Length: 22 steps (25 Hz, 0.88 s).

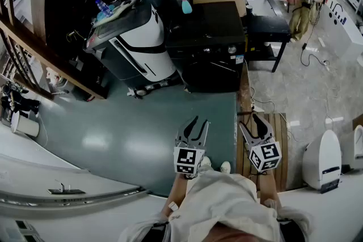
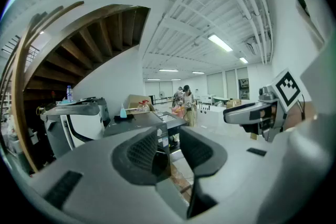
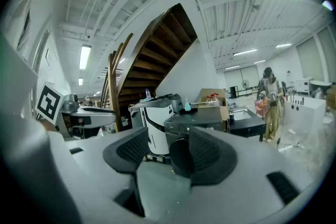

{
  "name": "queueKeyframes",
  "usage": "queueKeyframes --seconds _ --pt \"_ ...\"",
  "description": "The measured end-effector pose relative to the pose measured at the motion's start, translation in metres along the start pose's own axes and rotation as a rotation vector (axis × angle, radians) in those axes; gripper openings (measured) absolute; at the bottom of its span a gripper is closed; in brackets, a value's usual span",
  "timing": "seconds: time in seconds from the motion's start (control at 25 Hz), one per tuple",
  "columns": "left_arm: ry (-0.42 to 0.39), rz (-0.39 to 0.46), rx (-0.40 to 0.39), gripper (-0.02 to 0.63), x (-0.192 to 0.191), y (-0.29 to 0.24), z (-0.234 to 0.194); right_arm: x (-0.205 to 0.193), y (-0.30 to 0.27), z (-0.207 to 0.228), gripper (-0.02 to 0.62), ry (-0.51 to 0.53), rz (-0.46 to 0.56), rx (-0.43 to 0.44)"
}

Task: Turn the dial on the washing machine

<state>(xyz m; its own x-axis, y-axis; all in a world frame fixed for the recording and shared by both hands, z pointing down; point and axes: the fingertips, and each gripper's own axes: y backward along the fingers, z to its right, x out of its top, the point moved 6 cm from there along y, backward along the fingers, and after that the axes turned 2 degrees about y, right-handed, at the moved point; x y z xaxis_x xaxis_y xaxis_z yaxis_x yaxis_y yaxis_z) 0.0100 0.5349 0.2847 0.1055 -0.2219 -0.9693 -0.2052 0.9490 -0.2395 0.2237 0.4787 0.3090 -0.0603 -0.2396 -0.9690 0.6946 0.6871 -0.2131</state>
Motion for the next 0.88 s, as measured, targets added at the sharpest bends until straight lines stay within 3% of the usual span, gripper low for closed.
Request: queueKeyframes --seconds 0.08,0.16,0.4,0.88 --pt "-0.011 -0.006 -0.014 0.127 0.001 -0.005 0.008 -0.001 0.003 0.006 0.241 -0.03 0.017 -0.002" --pt "-0.021 -0.009 -0.025 0.127 0.002 -0.012 0.015 -0.001 0.005 0.01 0.282 -0.037 0.022 -0.006" --pt "-0.033 0.006 -0.045 0.127 0.008 -0.035 0.02 -0.003 -0.002 0.017 0.282 -0.008 -0.001 -0.008" --pt "-0.004 0.004 -0.055 0.127 0.009 -0.089 -0.026 0.012 -0.07 0.038 0.273 0.018 -0.051 -0.012"
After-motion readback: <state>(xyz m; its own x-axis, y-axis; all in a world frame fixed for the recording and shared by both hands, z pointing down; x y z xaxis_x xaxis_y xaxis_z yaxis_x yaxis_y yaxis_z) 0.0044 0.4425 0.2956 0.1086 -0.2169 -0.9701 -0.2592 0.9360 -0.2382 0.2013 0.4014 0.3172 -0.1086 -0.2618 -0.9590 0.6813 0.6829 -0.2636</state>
